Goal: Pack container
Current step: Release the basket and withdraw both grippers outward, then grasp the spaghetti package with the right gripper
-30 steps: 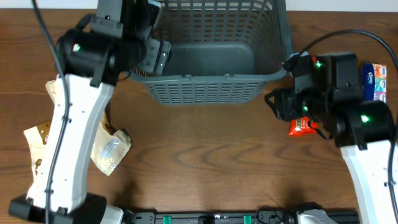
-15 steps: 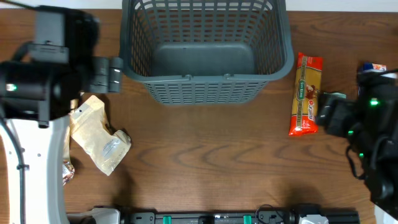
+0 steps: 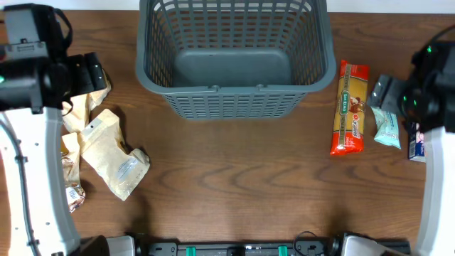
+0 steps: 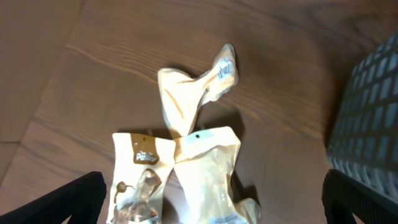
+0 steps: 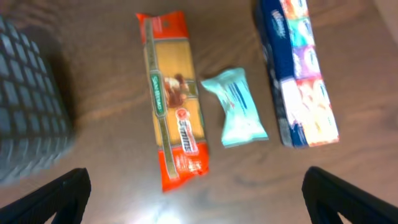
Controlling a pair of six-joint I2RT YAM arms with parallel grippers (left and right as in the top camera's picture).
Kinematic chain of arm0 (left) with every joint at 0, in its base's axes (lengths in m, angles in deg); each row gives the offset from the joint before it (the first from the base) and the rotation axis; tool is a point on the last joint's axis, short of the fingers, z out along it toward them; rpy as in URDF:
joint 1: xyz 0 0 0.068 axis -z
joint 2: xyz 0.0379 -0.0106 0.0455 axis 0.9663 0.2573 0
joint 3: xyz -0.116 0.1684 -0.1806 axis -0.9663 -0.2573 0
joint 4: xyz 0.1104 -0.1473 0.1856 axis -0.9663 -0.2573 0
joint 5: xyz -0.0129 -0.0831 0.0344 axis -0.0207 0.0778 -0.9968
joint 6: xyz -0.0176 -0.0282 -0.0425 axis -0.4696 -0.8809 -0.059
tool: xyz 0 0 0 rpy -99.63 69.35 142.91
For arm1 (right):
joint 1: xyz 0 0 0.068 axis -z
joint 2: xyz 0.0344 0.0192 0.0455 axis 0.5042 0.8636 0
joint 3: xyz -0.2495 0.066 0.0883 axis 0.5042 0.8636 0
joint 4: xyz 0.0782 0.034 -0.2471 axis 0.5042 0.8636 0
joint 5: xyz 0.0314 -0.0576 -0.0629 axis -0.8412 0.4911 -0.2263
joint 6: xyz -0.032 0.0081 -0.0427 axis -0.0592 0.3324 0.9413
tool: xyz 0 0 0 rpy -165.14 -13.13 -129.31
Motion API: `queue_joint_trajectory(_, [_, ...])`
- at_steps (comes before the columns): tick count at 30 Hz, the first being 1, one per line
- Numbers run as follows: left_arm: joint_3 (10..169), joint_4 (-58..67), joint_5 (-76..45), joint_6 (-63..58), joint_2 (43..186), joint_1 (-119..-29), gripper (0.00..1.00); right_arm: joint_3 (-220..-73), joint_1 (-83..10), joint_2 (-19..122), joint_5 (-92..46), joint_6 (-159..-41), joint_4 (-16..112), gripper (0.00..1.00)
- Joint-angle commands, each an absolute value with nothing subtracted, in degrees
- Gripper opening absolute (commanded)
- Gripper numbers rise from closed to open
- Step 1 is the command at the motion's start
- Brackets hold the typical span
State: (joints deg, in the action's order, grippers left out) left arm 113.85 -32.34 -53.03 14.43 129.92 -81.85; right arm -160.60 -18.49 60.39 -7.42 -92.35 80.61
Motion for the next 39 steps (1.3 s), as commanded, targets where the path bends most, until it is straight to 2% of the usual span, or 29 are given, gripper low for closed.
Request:
queue_joint_trajectory(1, [110.02,-30.11,-52.31,14.78,130.41,-82.20,0.99,-160.90,-18.16,61.35,-9.41,-90.51,78.60,0.99])
queue_joint_trajectory(14, [97.32,-23.14,-47.77,14.78,130.41,-82.20,0.99,-160.75,-18.16,75.14,-11.59,-93.81,79.21,0.96])
queue_joint_trajectory(23, [96.97,-23.18,-47.18,14.78,130.41,-82.20,0.99,-160.75,-18.20,86.93,-11.74,-92.68,75.36,0.98])
queue_joint_trajectory(39, [96.97,-23.11,-44.79,14.78,130.41,-82.20,0.99,-160.75,-18.25,101.57,-11.77,-92.48,66.92,0.95])
